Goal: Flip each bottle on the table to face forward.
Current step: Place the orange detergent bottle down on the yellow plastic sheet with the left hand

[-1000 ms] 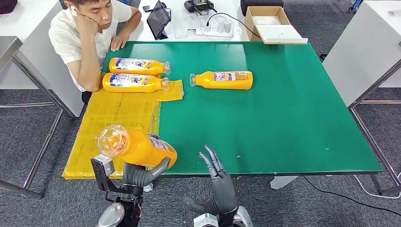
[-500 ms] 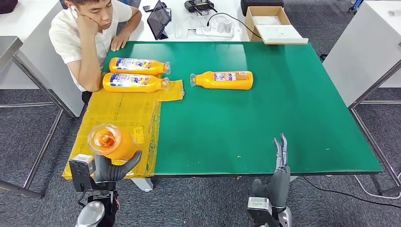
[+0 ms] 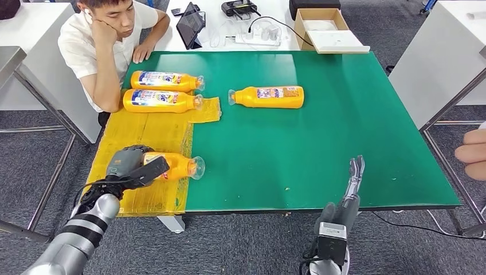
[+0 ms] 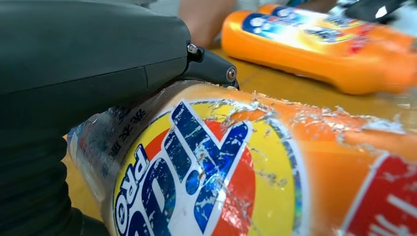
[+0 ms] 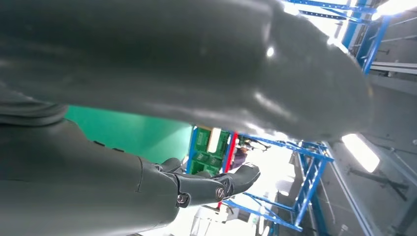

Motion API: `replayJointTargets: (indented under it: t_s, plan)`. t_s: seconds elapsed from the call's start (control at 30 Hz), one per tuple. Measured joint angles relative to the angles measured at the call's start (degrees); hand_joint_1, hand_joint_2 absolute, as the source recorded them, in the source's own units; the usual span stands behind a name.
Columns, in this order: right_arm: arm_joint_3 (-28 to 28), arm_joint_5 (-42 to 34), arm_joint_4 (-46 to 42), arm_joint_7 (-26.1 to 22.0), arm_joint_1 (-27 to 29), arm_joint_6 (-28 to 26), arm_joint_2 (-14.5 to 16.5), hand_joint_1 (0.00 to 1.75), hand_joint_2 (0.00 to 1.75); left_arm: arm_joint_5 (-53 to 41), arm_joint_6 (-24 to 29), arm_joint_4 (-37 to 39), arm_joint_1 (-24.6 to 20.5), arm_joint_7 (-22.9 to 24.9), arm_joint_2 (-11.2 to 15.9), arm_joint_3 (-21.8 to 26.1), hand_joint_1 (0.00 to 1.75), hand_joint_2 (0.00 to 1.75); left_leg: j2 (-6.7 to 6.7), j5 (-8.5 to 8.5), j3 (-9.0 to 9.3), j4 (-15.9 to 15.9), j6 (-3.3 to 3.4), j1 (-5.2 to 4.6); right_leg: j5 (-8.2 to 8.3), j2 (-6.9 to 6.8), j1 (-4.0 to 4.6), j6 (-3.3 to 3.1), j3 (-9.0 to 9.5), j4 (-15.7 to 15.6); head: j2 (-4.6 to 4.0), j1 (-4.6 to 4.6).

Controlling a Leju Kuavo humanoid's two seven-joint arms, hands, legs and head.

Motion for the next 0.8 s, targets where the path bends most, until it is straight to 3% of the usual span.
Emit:
replayJointTargets:
  t_s: [0.4,0.43,0.53,0.57,0.8]
  plan:
    - [0.05,-0.78,2.41,0.00,-0.77,1.82,1.10,0.00,0.00,-1.49,-1.25,12.19,-7.87,1.61,0.78,-0.85,1.69,1.75,-0.01,-0.01,0.01,0.00,-0.01,0.00,-0.01,-0.01,0.00,-0.01,-0.01,0.01,0.01,0.03]
    - [0.09,-0.84,2.71,0.00,-0.92,2.10,1.24,0.00,0.00,-1.57,-1.63,13.36,-8.67,1.92,0.76,-0.92,1.45,1.75,-0.01,0.00,0.02,0.00,-0.01,0.00,0.00,-0.01,0.00,-0.01,-0.01,0.01,0.00,0.02]
    - [0.33,-1.07,3.83,0.00,-1.48,2.91,1.60,0.00,0.00,-0.45,-2.82,16.89,-10.83,2.42,0.51,-0.88,0.21,1.75,-0.01,0.00,0.08,0.00,-0.02,0.00,0.01,0.00,0.00,-0.02,0.04,0.03,0.00,0.02]
    - [0.48,-1.13,4.24,0.00,-1.67,3.16,1.66,0.00,0.00,0.37,-3.30,18.02,-11.44,2.29,0.39,-0.70,0.02,1.75,-0.01,0.00,0.12,0.00,-0.02,0.00,0.01,0.00,0.00,-0.02,0.08,0.03,0.01,0.02]
    - [1.33,-1.67,6.16,0.00,-2.44,3.80,1.67,0.00,0.00,6.96,-9.63,22.24,-12.81,-5.06,-0.20,1.83,0.00,1.75,-0.01,-0.01,0.21,-0.01,-0.03,0.00,-0.01,0.00,0.00,-0.01,0.18,0.05,0.01,0.01]
